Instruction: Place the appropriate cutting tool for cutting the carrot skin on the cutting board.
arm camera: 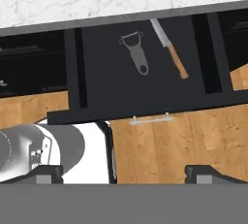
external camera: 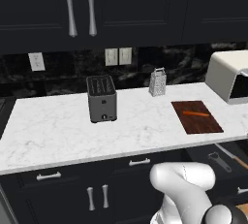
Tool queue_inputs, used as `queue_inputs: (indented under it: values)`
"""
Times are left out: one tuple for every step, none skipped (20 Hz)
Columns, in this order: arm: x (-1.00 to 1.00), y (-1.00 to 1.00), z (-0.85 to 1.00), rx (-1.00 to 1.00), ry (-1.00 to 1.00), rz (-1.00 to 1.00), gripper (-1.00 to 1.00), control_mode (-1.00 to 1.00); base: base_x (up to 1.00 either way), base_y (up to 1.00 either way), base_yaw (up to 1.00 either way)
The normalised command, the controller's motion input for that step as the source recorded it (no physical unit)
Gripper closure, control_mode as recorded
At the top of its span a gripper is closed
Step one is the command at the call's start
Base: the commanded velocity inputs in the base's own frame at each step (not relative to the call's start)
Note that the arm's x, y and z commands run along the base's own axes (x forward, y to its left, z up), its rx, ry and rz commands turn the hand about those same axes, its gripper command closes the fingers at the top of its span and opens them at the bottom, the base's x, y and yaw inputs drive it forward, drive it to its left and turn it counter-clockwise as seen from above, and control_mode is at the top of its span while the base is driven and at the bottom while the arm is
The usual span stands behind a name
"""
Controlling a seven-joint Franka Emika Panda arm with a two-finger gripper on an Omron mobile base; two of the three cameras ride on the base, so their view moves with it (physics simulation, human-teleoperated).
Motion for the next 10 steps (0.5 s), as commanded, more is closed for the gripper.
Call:
queue_inputs:
  values:
    - [-0.09,-0.28,-0.56,-0.03,0.17,0.0,-1.0,-1.0,0.0,0.0,0.0]
    - [-0.01,-0.24,-0.58,-0.01,0.19,0.0,-1.0,-1.0,0.0,0.0,0.0]
    - [0.0,-0.24,-0.59,0.0,0.19,0.0,-1.0,-1.0,0.0,0.0,0.0]
    - [0.0,-0.28,-0.56,0.0,0.16,0.0,-1.0,-1.0,0.0,0.0,0.0]
    - [0.0,-0.29,-0.53,0.0,0.15,0.0,-1.0,-1.0,0.0,0.0,0.0]
    - [0.0,-0.41,-0.4,0.0,0.09,0.0,-1.0,-1.0,0.0,0.0,0.0]
    - [0.0,-0.46,-0.33,0.0,0.07,0.0,-1.0,-1.0,0.0,0.0,0.0]
    - [0.0,-0.39,-0.34,0.0,0.05,0.0,-1.0,-1.0,0.0,0.0,0.0]
    - [0.0,-0.38,-0.32,0.0,0.04,0.0,-1.0,-1.0,0.0,0.0,0.0]
    - [0.0,-0.4,-0.29,0.0,0.01,0.0,-1.0,-1.0,0.0,0.0,0.0]
